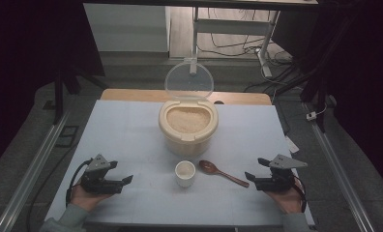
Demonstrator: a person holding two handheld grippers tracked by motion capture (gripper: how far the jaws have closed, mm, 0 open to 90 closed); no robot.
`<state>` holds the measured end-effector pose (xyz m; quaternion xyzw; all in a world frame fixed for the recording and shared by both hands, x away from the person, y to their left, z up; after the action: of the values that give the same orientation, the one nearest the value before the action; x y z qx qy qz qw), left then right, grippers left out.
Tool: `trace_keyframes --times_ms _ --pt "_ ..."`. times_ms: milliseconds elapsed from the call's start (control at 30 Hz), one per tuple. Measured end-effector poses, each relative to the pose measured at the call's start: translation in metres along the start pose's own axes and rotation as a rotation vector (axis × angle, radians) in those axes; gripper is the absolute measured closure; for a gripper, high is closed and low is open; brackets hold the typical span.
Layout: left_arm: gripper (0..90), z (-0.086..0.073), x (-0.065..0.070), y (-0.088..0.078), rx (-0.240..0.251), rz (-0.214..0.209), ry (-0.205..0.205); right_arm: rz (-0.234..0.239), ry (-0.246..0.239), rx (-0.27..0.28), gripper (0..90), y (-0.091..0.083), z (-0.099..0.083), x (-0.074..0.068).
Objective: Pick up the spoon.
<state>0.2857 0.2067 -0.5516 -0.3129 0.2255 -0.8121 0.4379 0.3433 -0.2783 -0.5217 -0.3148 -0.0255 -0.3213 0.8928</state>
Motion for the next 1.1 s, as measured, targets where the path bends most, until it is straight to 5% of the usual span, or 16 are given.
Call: trace_keyframes --times_ms 633,1100 --pt "16.0 0.002 -0.001 0.002 -0.003 0.004 0.006 0.001 0.011 -0.011 25.5 -0.002 0.004 -0.003" --pt "16.1 0.002 -0.002 -0.001 -0.002 0.013 0.003 0.06 -0.03 -0.123 28.0 -0.008 0.046 -0.001"
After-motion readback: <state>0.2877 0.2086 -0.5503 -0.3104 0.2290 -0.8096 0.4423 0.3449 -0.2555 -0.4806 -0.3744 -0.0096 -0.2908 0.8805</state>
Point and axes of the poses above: each handheld gripper's, and its own axes: y roughly forward along the jaws, z roughly out of its top, x roughly to its right, the point moved 6 cm from there along y, roughly forward along the jaws, and after that the axes turned 15 degrees about -y, right-handed, at the moved point
